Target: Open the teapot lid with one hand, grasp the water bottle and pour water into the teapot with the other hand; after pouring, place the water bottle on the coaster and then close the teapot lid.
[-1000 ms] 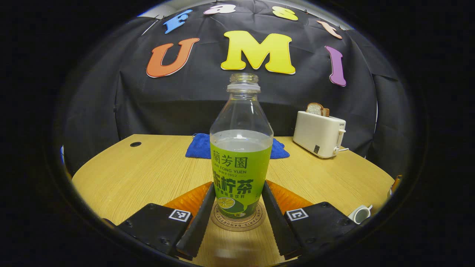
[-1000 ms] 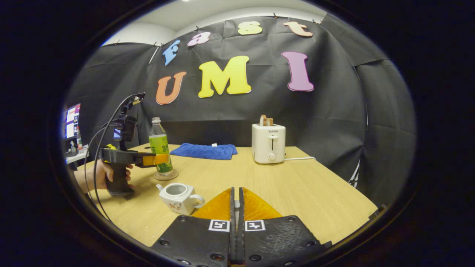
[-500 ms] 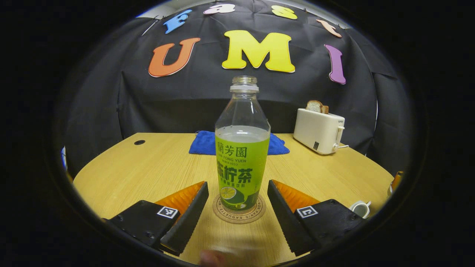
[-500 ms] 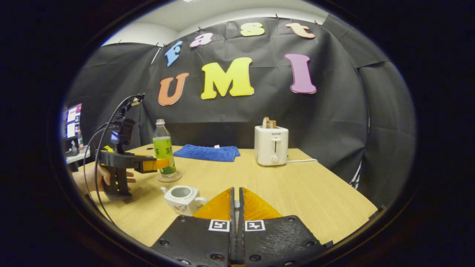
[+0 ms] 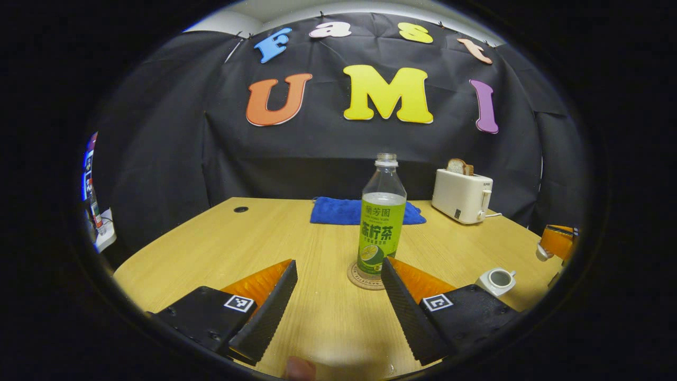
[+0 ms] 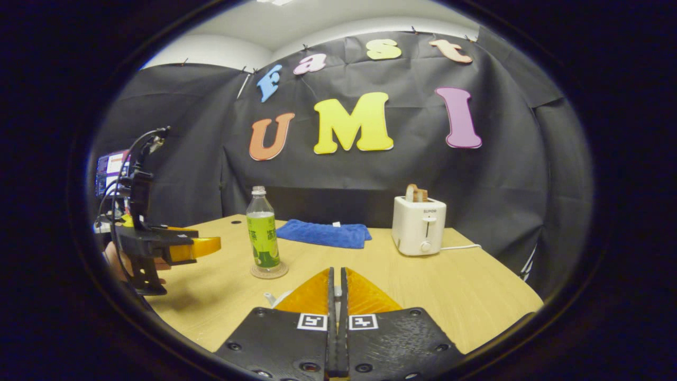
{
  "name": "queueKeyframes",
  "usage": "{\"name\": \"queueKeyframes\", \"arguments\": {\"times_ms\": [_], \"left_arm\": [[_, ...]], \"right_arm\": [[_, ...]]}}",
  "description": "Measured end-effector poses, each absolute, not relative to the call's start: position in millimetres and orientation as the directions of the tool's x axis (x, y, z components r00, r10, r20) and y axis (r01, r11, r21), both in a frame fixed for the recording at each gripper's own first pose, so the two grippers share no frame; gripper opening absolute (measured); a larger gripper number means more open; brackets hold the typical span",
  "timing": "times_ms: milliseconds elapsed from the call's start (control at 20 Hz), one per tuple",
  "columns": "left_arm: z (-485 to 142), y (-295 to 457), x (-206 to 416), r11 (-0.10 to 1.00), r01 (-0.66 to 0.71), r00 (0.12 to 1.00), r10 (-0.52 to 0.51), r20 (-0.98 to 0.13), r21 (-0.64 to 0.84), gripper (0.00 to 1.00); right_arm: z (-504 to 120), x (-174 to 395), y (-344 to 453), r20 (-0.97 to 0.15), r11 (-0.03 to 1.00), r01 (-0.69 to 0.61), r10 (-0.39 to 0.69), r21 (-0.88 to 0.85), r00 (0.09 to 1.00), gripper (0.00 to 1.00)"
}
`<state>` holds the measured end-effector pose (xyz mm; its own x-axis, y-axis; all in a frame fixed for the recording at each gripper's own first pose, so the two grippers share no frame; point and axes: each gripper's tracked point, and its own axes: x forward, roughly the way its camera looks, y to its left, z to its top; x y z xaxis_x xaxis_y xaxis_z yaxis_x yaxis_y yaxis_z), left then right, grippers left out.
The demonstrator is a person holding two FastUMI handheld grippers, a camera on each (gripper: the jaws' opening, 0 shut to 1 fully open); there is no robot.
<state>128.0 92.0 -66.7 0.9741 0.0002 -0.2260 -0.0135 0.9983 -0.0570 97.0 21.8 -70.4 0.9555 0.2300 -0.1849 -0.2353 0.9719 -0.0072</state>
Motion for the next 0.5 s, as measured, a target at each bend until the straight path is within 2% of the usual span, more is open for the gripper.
{"name": "queueKeyframes", "arguments": {"times_ms": [350,500], "left_arm": [[-59.1,139.6,80.6,0.994,-0.106,0.975,0.099,-0.200,-0.024,0.99],[-56.6,148.4,70.6,0.992,-0.118,0.976,0.109,-0.189,-0.038,0.99]], "right_arm": [[-79.5,119.6,61.5,-0.210,0.950,-0.311,0.299,-0.029,0.931,0.00],[-88.0,121.6,70.7,-0.224,0.945,-0.327,0.314,-0.024,0.922,0.00]]}}
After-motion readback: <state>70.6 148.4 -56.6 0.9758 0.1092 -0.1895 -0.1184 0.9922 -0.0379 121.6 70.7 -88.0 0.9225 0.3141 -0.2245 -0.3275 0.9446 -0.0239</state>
